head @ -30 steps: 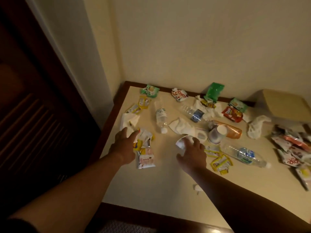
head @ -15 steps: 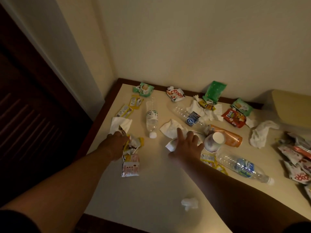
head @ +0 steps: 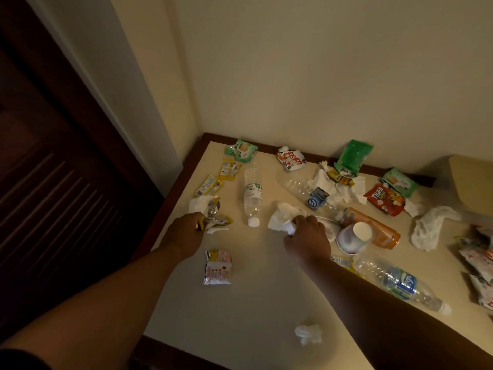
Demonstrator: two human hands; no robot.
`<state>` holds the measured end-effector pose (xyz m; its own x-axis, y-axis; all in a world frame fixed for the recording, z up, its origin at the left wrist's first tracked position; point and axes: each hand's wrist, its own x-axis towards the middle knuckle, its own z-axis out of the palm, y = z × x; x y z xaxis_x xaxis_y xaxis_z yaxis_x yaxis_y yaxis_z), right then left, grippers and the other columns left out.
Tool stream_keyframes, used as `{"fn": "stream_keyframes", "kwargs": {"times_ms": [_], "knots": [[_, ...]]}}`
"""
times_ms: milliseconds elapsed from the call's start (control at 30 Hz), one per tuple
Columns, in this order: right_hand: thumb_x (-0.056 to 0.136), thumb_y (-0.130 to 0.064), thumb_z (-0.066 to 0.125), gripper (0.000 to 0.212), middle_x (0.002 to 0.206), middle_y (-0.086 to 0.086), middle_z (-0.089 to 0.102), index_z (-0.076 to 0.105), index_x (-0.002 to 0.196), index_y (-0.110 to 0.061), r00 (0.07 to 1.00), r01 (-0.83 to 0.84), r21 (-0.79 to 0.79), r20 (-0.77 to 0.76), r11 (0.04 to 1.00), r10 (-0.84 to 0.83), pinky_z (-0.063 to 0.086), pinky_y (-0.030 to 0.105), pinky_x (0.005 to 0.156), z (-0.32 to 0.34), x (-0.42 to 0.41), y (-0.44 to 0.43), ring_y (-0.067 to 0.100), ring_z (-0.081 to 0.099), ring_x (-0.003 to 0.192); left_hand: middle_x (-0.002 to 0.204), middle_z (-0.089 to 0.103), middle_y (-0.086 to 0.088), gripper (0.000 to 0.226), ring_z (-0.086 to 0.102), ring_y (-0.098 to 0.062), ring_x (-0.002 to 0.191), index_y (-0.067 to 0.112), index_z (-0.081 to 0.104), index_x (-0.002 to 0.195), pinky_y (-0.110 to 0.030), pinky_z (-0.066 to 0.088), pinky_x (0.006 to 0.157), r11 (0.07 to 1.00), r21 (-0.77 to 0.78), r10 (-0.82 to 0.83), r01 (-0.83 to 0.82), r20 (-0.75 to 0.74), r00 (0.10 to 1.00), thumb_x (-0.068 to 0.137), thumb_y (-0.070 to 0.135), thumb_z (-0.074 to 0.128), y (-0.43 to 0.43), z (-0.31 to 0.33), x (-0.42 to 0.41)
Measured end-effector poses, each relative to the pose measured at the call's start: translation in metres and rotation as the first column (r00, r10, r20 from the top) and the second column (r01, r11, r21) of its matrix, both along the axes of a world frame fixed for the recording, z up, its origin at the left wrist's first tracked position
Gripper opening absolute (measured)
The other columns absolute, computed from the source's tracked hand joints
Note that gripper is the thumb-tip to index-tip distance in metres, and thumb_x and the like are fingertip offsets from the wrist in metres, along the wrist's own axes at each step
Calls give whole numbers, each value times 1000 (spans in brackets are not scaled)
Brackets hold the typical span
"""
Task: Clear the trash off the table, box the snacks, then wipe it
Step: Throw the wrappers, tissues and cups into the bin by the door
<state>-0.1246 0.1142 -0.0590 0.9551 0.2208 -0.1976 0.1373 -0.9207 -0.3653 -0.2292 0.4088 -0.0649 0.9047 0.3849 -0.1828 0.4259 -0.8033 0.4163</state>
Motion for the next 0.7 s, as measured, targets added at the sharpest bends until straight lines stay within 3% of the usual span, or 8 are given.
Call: {"fn": "stream_keyframes", "kwargs": {"times_ms": [233,400,567,700], "knots": [[76,-22,65,37,109,8,63,65,113,-20,952,83,315,255,946,-169,54,42,81,62,-18,26,36,62,103,92,73,0,21,68,-20,86,23,68,106,-33,55,75,960,-273,114,-61,182,977,89,13,71,14,46,-21],[76,-18,71,43,111,3,67,69,119,-21,954,-125,485,299,866,-30,45,28,81,100,-56,97,24,63,102,90,73,6,24,69,-10,84,23,68,110,-27,54,76,945,-318,155,-75,236,959,89,11,70,56,63,-66],[72,-23,66,43,108,-8,67,70,115,-27,966,-256,568,166,782,196,47,25,79,108,-130,187,13,65,94,89,71,12,16,67,0,82,27,67,106,-16,50,72,924,-360,225,-130,237,945,94,17,67,121,68,-144],[78,-25,71,33,97,-9,67,68,110,-27,928,-318,521,0,793,372,44,25,69,92,-206,264,11,63,85,93,70,12,18,66,-3,84,31,66,111,-19,47,70,886,-363,351,-288,120,929,95,23,67,186,55,-241]]}}
